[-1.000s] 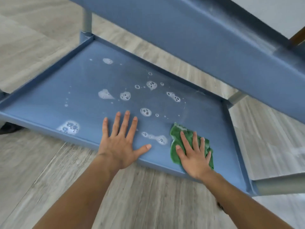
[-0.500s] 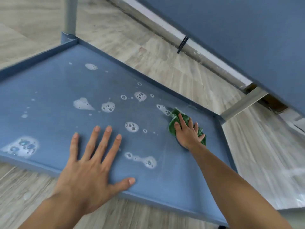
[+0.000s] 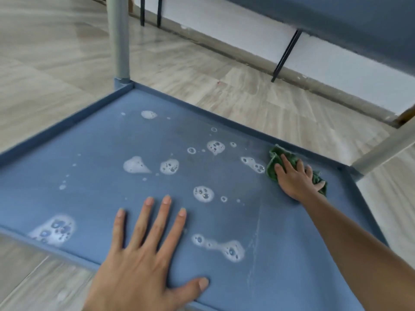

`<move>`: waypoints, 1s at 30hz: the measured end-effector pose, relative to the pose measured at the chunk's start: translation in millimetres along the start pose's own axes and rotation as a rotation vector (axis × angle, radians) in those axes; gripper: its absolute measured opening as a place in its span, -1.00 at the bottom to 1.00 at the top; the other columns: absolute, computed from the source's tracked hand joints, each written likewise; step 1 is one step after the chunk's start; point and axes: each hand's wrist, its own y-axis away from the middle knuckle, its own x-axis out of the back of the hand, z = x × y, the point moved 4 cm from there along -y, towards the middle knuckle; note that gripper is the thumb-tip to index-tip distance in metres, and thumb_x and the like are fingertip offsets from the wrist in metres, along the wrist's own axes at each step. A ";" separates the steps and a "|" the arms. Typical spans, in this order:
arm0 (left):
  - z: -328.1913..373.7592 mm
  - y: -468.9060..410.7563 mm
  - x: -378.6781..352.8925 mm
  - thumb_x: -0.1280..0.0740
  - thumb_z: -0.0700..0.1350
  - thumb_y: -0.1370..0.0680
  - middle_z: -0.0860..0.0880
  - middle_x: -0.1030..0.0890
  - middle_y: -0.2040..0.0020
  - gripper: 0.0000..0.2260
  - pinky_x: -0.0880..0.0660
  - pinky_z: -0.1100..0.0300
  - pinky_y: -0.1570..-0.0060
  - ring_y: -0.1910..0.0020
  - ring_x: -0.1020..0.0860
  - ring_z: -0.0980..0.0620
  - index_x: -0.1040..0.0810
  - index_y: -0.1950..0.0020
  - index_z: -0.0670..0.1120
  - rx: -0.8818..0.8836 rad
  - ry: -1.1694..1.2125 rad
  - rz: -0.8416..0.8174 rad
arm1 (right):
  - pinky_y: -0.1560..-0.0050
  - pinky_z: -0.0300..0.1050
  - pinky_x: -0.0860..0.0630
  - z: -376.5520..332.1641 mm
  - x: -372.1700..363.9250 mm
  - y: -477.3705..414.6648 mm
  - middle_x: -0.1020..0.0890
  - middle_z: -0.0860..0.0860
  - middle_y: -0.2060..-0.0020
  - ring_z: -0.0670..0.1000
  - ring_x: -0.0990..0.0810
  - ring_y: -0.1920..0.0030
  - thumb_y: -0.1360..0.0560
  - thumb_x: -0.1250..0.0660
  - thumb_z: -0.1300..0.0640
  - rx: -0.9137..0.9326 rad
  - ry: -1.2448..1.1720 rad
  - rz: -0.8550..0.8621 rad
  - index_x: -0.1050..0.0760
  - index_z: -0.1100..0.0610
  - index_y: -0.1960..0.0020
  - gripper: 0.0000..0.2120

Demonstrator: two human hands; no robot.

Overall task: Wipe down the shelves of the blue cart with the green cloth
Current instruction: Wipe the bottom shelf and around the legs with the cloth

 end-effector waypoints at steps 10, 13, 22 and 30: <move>0.6 37.0 21.8 -0.17 0.59 -0.34 -0.20 -0.37 -0.52 -0.01 -0.27 -0.51 -0.30 -0.50 -0.30 -0.32 -0.39 -0.51 -0.11 0.022 0.029 -0.192 | -0.51 0.29 -0.03 -12.3 16.9 94.8 -0.22 0.13 -0.58 0.23 -0.15 -0.56 -0.69 -0.03 -0.15 0.053 -0.037 -0.008 -0.23 -0.04 -0.59 -0.50; 0.3 38.3 26.3 -0.10 0.59 -0.38 -0.16 -0.26 -0.58 -0.02 -0.28 -0.49 -0.31 -0.54 -0.20 -0.30 -0.31 -0.56 -0.08 0.030 0.038 -0.173 | -0.51 0.28 -0.05 -14.2 7.2 104.3 -0.22 0.11 -0.59 0.22 -0.16 -0.56 -0.68 -0.03 -0.16 0.058 -0.036 0.004 -0.23 -0.06 -0.58 -0.50; -3.9 40.7 17.7 0.21 0.64 -0.37 -0.08 0.07 -0.65 0.03 0.10 -0.41 -0.46 -0.61 0.12 -0.20 0.03 -0.64 -0.01 0.051 -0.038 -0.263 | -0.54 0.30 0.08 13.6 -38.4 186.9 0.02 -0.04 -0.64 0.09 0.09 -0.62 -0.64 0.09 -0.25 0.142 0.010 -0.002 0.03 -0.22 -0.62 -0.44; -2.9 41.8 15.7 0.17 0.65 -0.37 -0.12 0.00 -0.65 0.05 0.08 -0.41 -0.46 -0.62 0.09 -0.19 -0.03 -0.64 -0.06 0.055 -0.039 -0.319 | -0.28 0.34 -0.45 27.7 -39.5 347.5 -0.46 0.14 -0.44 0.29 -0.46 -0.37 -0.59 -0.01 -0.15 0.354 0.052 0.078 -0.42 -0.05 -0.50 -0.46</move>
